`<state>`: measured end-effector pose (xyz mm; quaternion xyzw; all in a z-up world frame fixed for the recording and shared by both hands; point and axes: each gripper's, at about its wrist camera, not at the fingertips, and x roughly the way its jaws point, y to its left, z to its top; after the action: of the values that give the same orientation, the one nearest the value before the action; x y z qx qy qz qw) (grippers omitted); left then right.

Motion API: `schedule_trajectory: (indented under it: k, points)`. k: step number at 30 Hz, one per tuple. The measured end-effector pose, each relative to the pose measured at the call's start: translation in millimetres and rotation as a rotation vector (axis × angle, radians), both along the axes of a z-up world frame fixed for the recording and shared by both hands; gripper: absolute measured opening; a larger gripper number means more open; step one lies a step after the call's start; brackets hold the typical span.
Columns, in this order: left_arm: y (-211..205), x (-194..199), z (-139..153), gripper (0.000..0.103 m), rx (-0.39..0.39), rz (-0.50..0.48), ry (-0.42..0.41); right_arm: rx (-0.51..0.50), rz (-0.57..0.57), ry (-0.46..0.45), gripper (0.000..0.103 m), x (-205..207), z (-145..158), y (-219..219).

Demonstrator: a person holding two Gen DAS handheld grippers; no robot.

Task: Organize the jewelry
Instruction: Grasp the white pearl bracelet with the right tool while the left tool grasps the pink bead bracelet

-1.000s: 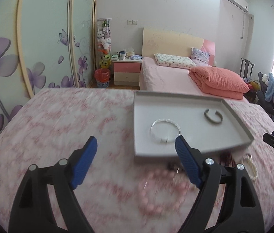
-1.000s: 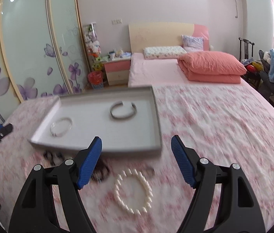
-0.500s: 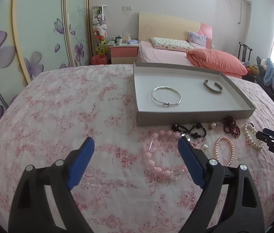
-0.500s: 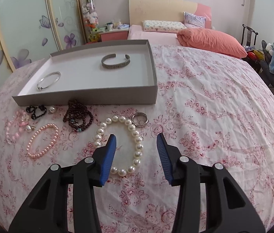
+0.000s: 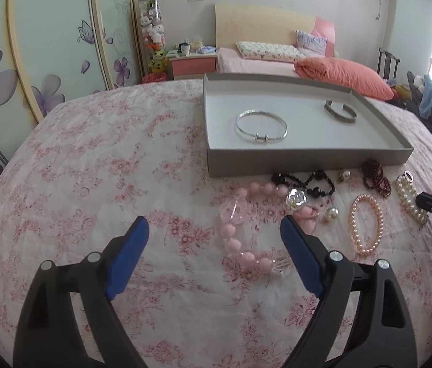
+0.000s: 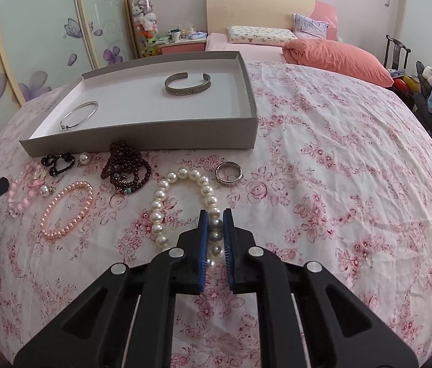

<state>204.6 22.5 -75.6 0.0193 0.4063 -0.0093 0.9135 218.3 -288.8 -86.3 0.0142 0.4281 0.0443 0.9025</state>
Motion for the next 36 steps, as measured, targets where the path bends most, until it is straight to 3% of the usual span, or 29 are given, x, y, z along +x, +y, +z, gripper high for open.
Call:
schedule_trajectory:
  k: [7, 13, 19, 24, 36]
  points:
    - [-7, 13, -12, 0.078, 0.013, 0.008, 0.057, 0.001, 0.0, 0.001, 0.011, 1, 0, 0]
    - [-8, 25, -12, 0.075, 0.034, 0.003, 0.052, 0.003, 0.0, 0.001, 0.011, 0, 0, -1]
    - [-4, 35, -15, 0.059, -0.002, -0.01, 0.077, 0.002, 0.0, 0.001, 0.011, 1, 0, 0]
    - [-10, 30, -14, 0.024, 0.005, -0.039, 0.066, 0.005, -0.001, 0.001, 0.011, 1, 0, 0]
    - [-9, 19, -14, 0.026, 0.039, -0.032, 0.062, 0.005, -0.001, 0.002, 0.011, 2, -1, -3]
